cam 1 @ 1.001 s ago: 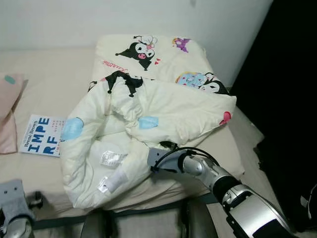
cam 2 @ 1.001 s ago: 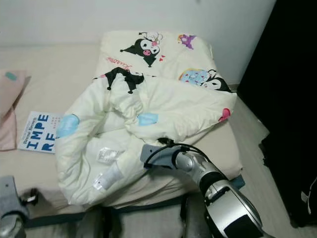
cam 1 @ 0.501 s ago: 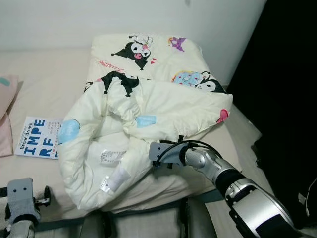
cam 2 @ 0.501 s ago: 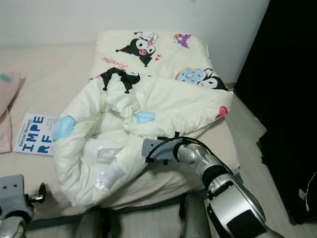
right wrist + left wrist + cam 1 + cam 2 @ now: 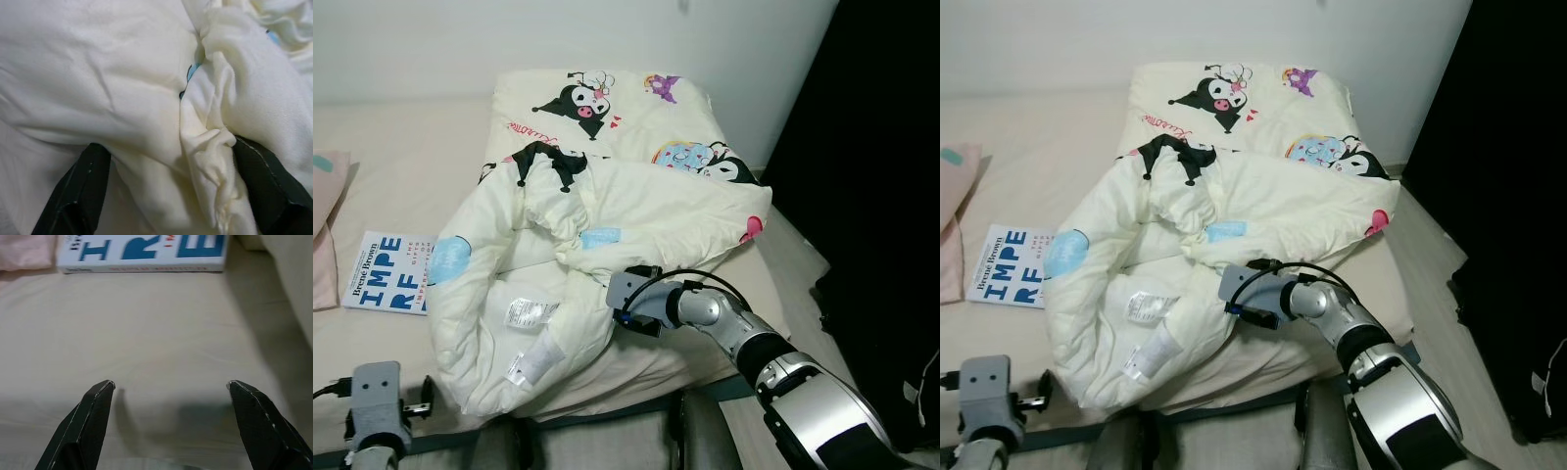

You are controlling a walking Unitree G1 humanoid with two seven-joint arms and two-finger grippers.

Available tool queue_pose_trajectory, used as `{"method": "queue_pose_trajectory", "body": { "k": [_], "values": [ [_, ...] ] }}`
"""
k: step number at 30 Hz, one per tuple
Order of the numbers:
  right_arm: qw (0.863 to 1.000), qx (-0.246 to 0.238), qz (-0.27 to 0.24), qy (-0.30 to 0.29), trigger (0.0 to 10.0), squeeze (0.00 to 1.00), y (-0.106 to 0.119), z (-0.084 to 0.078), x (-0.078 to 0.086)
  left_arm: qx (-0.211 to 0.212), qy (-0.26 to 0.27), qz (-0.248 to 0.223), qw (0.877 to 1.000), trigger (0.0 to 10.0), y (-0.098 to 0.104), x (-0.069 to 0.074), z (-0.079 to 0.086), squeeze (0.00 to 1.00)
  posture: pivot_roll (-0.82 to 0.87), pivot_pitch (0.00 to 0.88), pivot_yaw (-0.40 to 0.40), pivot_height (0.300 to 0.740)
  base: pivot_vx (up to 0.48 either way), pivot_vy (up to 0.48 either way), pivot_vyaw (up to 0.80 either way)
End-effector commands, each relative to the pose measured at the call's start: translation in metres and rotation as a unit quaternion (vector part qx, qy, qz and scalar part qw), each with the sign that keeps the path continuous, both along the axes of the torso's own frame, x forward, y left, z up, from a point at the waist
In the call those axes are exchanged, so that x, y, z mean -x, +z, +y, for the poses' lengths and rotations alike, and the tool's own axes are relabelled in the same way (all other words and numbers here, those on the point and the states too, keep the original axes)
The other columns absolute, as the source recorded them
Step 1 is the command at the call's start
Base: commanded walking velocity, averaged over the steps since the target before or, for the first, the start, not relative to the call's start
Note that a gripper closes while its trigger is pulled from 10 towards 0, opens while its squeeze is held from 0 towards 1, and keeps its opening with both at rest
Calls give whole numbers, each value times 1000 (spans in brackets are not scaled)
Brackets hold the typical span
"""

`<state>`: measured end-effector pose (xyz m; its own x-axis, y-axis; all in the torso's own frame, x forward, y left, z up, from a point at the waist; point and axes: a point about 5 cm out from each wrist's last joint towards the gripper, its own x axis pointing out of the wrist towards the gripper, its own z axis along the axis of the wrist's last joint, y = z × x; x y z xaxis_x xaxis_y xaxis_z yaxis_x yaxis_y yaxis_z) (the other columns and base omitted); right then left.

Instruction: Clean up the room

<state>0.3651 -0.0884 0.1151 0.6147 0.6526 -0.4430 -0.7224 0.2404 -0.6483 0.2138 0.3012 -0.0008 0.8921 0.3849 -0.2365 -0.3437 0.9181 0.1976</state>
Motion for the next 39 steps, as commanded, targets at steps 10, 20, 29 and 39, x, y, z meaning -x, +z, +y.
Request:
{"method": "queue_pose_trajectory", "body": {
  "k": [10, 20, 29, 39],
  "values": [
    [996, 52, -64, -19, 0, 51, 10, -11, -9, 3, -26, 8, 1000, 10000, -5, -2, -13, 0, -21, 154, -51, 550, 0, 0, 0],
    [991, 56, -111, -40, 0, 0, 28, -19, -18, 5, -27, 10, 1000, 10000, -7, -1, -16, 0, -21, 160, -56, 550, 0, 0, 0],
    [981, 26, -173, -81, 0, 0, 66, -34, -32, 7, -28, 15, 999, 10000, -9, 0, -17, 0, -22, 160, -57, 550, 0, 0, 0],
    [932, 22, -277, -233, 0, 0, 109, -86, -48, 7, -31, 19, 999, 10000, -11, 2, -19, 0, -16, 168, -57, 550, 0, 0, 0]
  ]
}}
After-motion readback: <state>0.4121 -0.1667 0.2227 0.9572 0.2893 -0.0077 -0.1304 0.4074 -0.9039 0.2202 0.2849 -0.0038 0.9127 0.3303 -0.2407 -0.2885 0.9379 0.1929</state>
